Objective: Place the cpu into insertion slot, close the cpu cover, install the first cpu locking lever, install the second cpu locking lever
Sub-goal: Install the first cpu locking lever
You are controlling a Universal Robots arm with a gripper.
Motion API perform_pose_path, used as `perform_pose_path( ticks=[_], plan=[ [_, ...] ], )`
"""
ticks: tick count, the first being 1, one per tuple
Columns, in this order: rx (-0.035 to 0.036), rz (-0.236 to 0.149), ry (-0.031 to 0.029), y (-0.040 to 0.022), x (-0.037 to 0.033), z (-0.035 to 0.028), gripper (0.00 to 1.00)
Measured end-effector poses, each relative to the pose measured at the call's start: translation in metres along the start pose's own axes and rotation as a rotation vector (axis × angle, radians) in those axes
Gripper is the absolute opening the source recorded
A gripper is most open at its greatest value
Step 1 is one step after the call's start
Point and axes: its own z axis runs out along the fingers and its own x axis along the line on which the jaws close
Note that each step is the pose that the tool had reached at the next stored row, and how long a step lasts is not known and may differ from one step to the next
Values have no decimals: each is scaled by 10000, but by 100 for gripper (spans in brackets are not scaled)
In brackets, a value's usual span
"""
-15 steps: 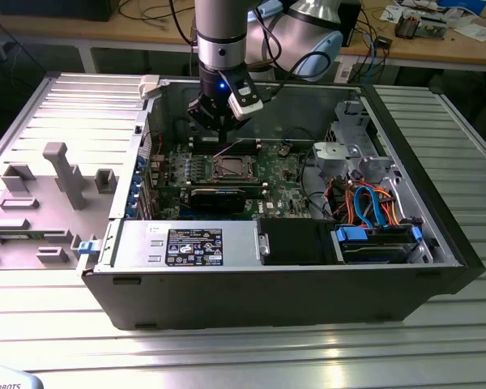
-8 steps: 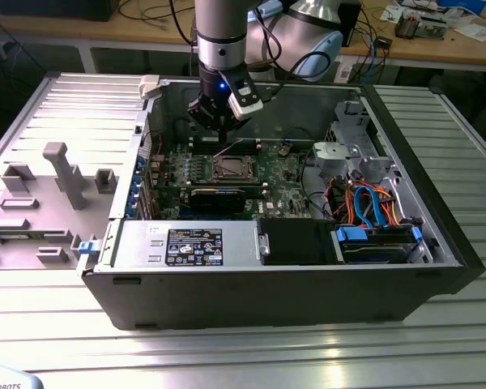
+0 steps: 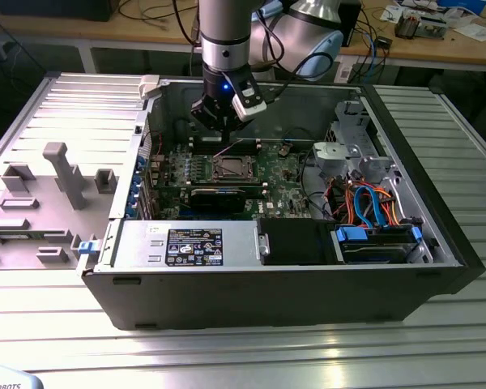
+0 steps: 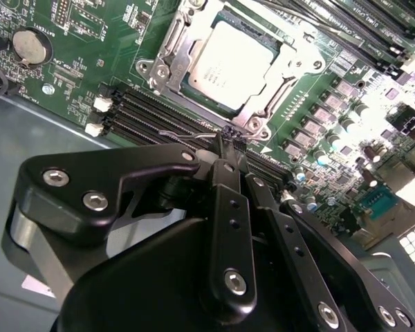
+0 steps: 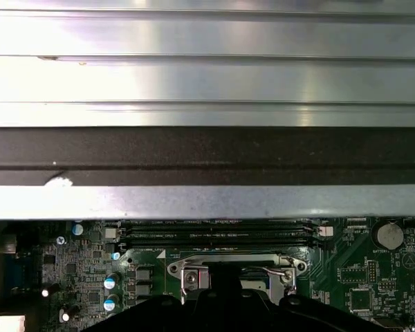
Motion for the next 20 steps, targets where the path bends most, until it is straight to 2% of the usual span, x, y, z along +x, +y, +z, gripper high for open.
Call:
perform_pose_path(
  ticks=[7,15,20],
  plan=[
    [18,-5,0,35,-8,34,11],
    [74,-7,1,72,-36,87,11],
    [69,-177,9,87,-52,111,11]
  ],
)
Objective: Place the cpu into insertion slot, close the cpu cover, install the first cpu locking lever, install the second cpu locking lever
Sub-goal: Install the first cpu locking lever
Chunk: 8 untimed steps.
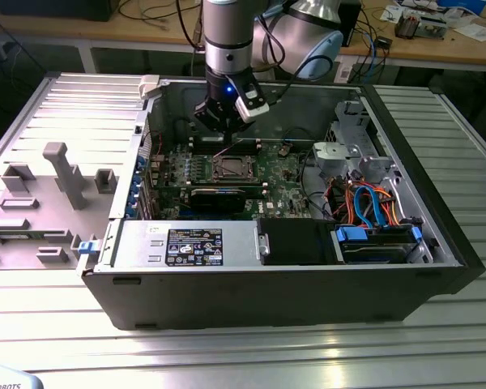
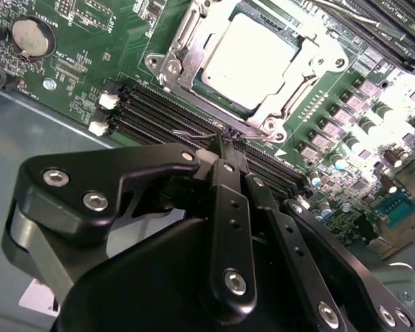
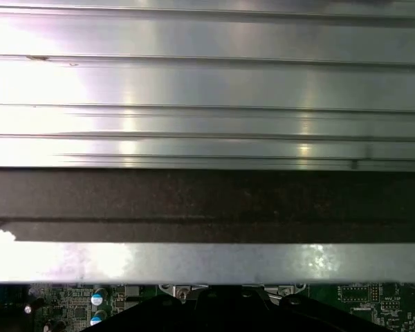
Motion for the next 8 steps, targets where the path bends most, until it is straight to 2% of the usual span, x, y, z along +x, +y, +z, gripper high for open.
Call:
perform_pose_path(
  ticks=[8],
  plan=[
    [1,1,-1,-2,-61,21,11]
  ],
)
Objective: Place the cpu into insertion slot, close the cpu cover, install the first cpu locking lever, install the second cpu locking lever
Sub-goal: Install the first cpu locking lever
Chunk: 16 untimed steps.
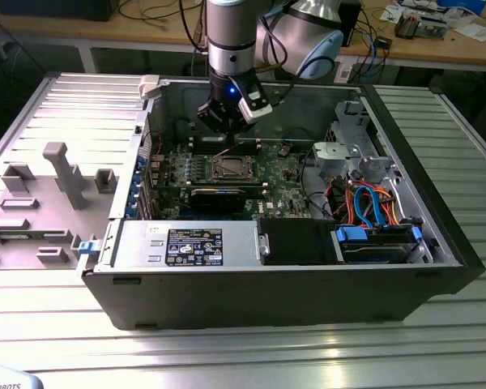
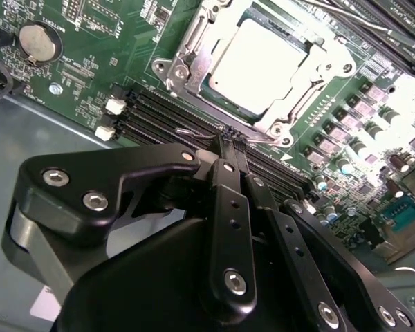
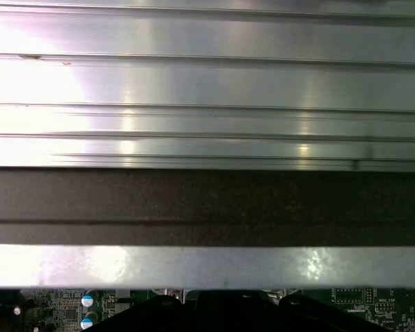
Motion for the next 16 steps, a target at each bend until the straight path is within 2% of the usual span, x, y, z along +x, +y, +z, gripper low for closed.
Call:
perform_pose_path(
  ticks=[8,16],
  plan=[
    [28,-2,1,7,-75,37,11],
    [137,-4,2,27,-126,84,11]
  ],
)
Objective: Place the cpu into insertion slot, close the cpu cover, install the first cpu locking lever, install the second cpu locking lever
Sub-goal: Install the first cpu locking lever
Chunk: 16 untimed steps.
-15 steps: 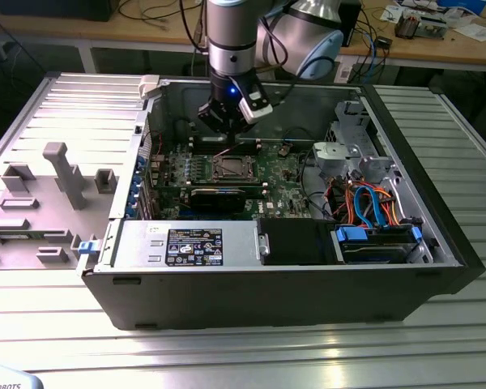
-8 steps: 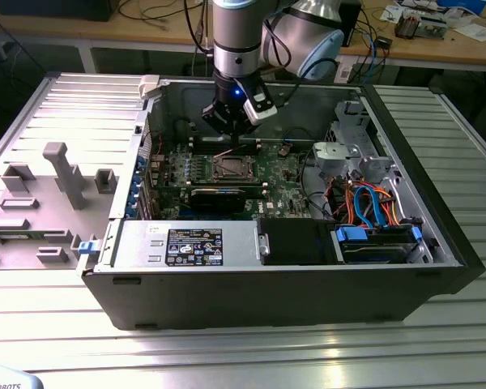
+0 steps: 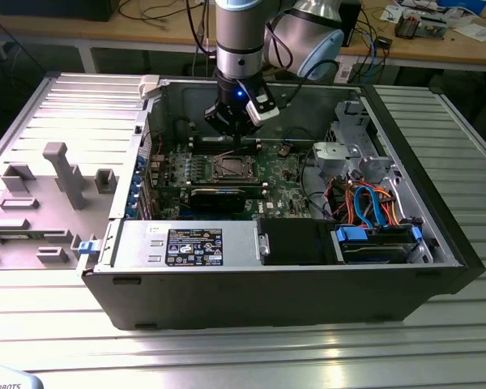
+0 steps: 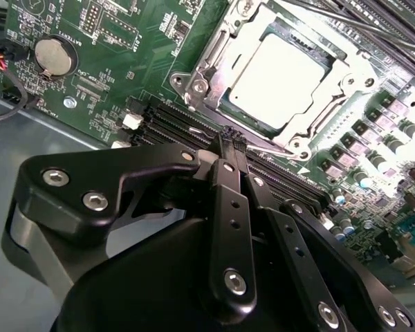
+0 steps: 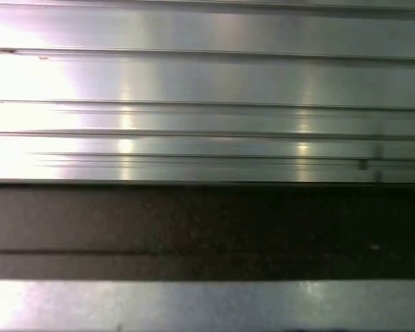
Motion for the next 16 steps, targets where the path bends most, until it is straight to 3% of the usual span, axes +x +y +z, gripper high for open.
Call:
perform_pose_path(
  ticks=[16],
  plan=[
    [23,80,-2,1,-63,115,11]
  ],
)
